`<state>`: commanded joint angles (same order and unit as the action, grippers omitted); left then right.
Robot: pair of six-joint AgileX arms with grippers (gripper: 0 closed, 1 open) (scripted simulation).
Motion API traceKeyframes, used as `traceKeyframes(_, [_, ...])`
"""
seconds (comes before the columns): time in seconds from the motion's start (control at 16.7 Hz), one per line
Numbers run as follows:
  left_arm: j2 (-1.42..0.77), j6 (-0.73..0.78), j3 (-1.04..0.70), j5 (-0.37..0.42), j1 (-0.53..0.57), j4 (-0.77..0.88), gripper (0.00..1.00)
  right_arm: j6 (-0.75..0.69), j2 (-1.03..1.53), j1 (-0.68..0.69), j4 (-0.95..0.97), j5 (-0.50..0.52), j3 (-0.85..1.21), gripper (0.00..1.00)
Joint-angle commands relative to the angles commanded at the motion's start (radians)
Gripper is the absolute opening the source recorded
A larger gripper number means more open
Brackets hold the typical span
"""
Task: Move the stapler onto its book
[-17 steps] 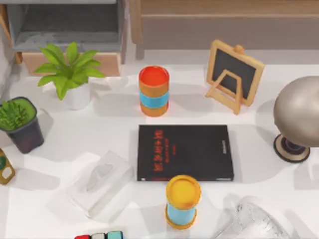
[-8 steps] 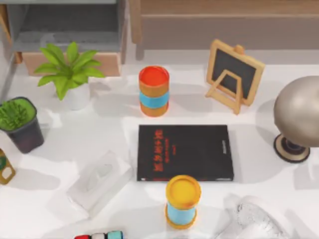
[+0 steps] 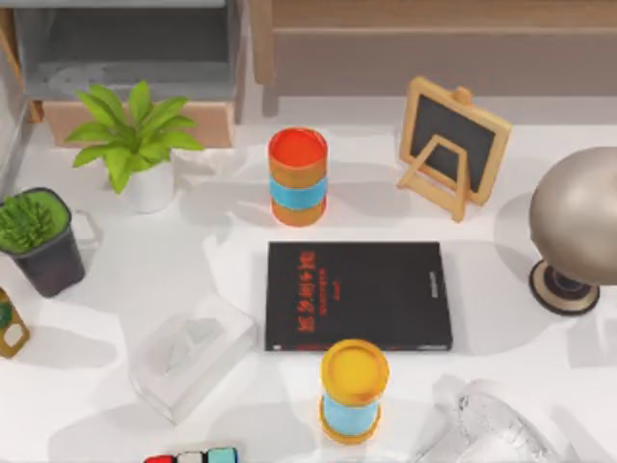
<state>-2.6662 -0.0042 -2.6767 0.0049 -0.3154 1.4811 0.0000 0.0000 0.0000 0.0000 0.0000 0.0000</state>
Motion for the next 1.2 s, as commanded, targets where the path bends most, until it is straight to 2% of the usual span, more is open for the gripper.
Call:
traceKeyframes(0.48, [0.035, -0.003, 0.056, 0.002, -0.001, -0.022, 1.00, 0.000, 0.000, 0.000, 0.000, 0.000, 0.000, 1.00])
traceKeyframes(0.96, [0.032, 0.008, 0.226, 0.001, -0.009, -0.196, 1.00, 0.000, 0.000, 0.000, 0.000, 0.000, 0.000, 1.00])
traceKeyframes(1.2, [0.022, 0.001, 0.242, 0.000, -0.001, -0.219, 1.00, 0.000, 0.000, 0.000, 0.000, 0.000, 0.000, 1.00])
